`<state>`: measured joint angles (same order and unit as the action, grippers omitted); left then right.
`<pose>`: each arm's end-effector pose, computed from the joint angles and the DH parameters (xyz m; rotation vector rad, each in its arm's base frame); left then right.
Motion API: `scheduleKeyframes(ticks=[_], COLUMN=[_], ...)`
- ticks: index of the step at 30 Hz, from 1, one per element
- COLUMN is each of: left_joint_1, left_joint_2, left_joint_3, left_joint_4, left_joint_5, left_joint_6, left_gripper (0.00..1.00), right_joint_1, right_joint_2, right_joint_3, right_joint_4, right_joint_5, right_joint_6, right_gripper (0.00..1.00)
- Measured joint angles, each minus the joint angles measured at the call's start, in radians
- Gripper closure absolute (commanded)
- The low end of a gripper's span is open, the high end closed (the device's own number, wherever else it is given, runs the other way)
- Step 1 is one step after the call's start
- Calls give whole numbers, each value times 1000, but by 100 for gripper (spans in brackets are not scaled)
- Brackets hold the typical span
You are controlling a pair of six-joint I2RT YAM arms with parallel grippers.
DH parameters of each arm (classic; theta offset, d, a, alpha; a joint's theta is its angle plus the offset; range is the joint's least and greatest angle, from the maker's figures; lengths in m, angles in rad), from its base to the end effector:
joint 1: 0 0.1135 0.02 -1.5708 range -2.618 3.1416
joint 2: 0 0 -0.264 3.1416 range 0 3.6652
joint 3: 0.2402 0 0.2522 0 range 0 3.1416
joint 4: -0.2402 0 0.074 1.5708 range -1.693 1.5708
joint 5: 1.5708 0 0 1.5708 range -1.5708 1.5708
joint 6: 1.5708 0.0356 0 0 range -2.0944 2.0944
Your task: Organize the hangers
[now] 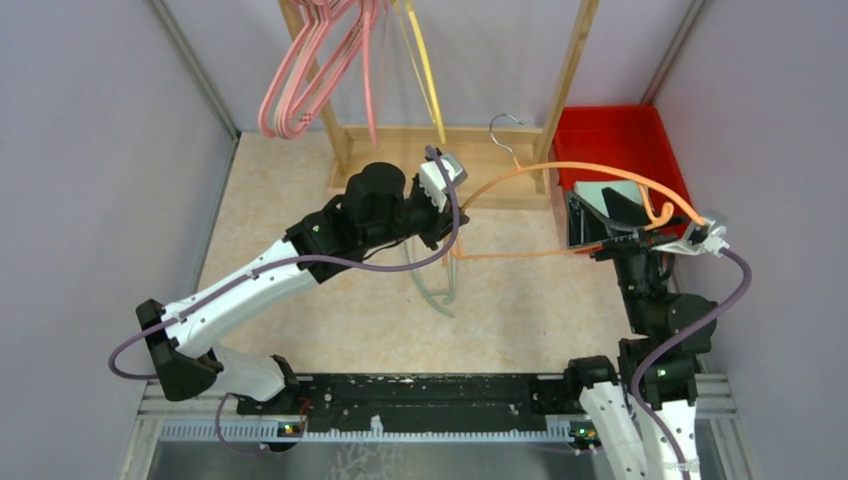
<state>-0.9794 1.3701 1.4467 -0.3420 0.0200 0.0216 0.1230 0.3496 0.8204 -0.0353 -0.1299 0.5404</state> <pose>0.1738 -0.2601 0.4220 0.9207 1.6531 -0.6833 0.0611 0.0122 0.4146 0.1243 1.1569 0.6624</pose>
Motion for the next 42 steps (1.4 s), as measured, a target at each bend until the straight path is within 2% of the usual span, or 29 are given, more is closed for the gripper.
scheduleKeyframes(ticks=[2,5,8,12,14,16,19,22,26,27,28,29,31,32,34,36,42], left_joint_1=[0,1,59,119,115,109,105,103,103,103,103,103,103,103,103,101,91], left_joint_2=[0,0,16,39,53,71,97,125,134,134,134,134,134,134,133,131,97], left_joint_3=[0,0,11,50,74,102,144,185,192,192,191,191,188,187,181,172,116], left_joint_4=[13,28,124,206,227,239,237,227,199,191,183,178,175,175,174,169,145], left_joint_5=[3,-7,-127,-219,-233,-237,-248,-283,-326,-333,-339,-342,-343,-343,-342,-340,-328], left_joint_6=[7,26,54,66,78,85,91,108,122,126,129,129,129,128,127,125,113], left_gripper=[100,100,100,100,100,100,100,100,100,100,100,100,100,100,100,100,100], right_joint_1=[-2,-4,17,21,21,21,21,21,21,21,21,21,21,21,21,21,21], right_joint_2=[-31,-29,13,158,204,219,167,83,23,18,18,18,24,33,66,115,343], right_joint_3=[-64,-187,-277,-325,-330,-330,-322,-238,-19,49,97,161,242,278,320,326,298], right_joint_4=[86,312,508,831,947,985,886,592,280,222,190,139,65,27,-15,-27,3], right_joint_5=[-1,-35,-262,-440,-495,-532,-570,-566,-551,-553,-550,-541,-514,-496,-473,-460,-448], right_joint_6=[60,209,455,734,825,860,808,637,385,326,283,226,140,102,50,28,51], right_gripper=[1,1,1,1,1,1,1,2,13,25,42,52,80,87,85,72,57])
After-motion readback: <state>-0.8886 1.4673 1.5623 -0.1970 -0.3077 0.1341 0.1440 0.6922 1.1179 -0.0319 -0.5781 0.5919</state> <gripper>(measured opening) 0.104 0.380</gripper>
